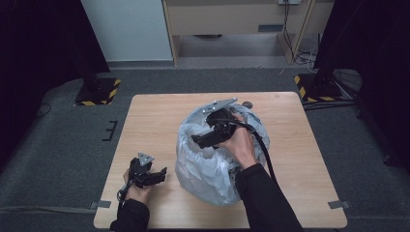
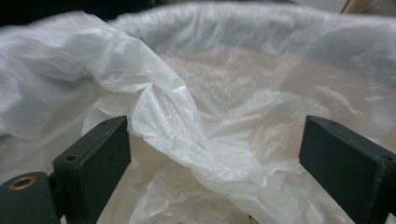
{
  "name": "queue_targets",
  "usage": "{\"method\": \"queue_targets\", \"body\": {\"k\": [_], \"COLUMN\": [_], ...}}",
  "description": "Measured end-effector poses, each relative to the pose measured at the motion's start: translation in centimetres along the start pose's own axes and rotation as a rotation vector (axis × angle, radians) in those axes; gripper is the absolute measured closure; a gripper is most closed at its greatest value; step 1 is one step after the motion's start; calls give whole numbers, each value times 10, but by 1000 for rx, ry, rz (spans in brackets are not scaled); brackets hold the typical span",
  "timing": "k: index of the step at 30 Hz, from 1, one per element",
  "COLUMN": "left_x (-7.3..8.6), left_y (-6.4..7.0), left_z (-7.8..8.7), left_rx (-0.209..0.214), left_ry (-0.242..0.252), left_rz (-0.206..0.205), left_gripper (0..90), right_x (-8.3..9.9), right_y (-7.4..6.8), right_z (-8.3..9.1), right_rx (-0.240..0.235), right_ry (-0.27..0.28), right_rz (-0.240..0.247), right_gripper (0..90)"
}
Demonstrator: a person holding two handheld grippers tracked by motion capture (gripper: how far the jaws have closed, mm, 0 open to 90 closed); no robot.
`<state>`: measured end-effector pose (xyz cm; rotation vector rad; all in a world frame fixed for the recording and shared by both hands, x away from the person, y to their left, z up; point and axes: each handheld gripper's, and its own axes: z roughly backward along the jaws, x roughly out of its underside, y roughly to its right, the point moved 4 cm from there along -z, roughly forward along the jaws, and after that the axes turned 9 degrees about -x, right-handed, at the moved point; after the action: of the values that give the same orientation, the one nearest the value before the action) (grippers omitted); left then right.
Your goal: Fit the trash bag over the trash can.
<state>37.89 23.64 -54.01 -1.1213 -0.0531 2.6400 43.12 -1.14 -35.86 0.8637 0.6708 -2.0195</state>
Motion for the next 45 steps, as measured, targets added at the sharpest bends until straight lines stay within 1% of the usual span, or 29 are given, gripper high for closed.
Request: {"method": "queue_targets", "body": {"k": [2, 3, 6, 8, 10, 11, 13, 17, 19, 20, 22, 24, 27, 29, 31, 32, 33, 36, 37, 38, 40, 43, 45], "left_x": [0, 0, 0, 0, 0, 0, 0, 1, 1, 1, 1, 1, 1, 1, 1, 1, 1, 1, 1, 0, 0, 1, 0], "left_y": [1, 1, 1, 0, 1, 1, 2, 2, 2, 2, 2, 1, 2, 2, 2, 2, 2, 1, 1, 2, 2, 1, 2], "left_z": [0, 0, 0, 0, 0, 0, 0, 0, 0, 0, 0, -1, 0, 0, 0, 0, 0, 0, 0, 0, 0, 0, 0], "left_rx": [1, 1, 1, 2, 3, 5, 7, 11, 12, 13, 13, 14, 15, 15, 16, 16, 17, 17, 17, 17, 18, 17, 17], "left_ry": [-2, -1, -1, -2, -3, -4, -4, -6, -5, -6, -6, -9, -5, -5, -4, -4, -4, -6, -6, -4, -3, -5, -3], "left_rz": [-1, -3, -3, -2, -3, -5, -8, -9, -8, -8, -7, -8, -7, -6, -6, -6, -5, -6, -6, -5, -4, -5, -5], "left_gripper": [234, 234, 234, 234, 234, 234, 233, 232, 232, 232, 231, 231, 231, 231, 231, 231, 231, 231, 230, 231, 231, 231, 231], "right_x": [1, 1, 4, 6, 7, 8, 10, 15, 16, 15, 9, 3, -2, -7, -12, -14, -18, -25, -28, -30, -35, -40, -43], "right_y": [2, 3, 6, 7, 8, 8, 9, 7, 7, 7, 7, 5, -1, -4, -5, -6, -6, -7, -6, -6, -6, -6, -6], "right_z": [-3, -6, -12, -15, -17, -18, -21, -24, -24, -23, -18, -12, -4, 2, 9, 11, 15, 24, 28, 30, 37, 45, 50], "right_rx": [0, 0, -6, 5, -5, -6, 9, 2, 0, 1, 2, 8, 17, 15, 25, 32, 41, 61, 73, 82, 102, 126, 132], "right_ry": [-19, -28, -75, -94, -101, -113, -135, -184, -188, -181, -106, -54, -16, 25, 61, 74, 101, 170, 202, 219, 272, 336, 366], "right_rz": [-10, -24, -40, -40, -50, -53, -51, -46, -48, -47, -40, -23, 10, 19, 27, 24, 30, 22, 25, 26, 28, 32, 36], "right_gripper": [87, 79, 62, 61, 59, 58, 58, 48, 47, 50, 51, 50, 47, 45, 42, 42, 42, 39, 39, 39, 39, 39, 39]}}
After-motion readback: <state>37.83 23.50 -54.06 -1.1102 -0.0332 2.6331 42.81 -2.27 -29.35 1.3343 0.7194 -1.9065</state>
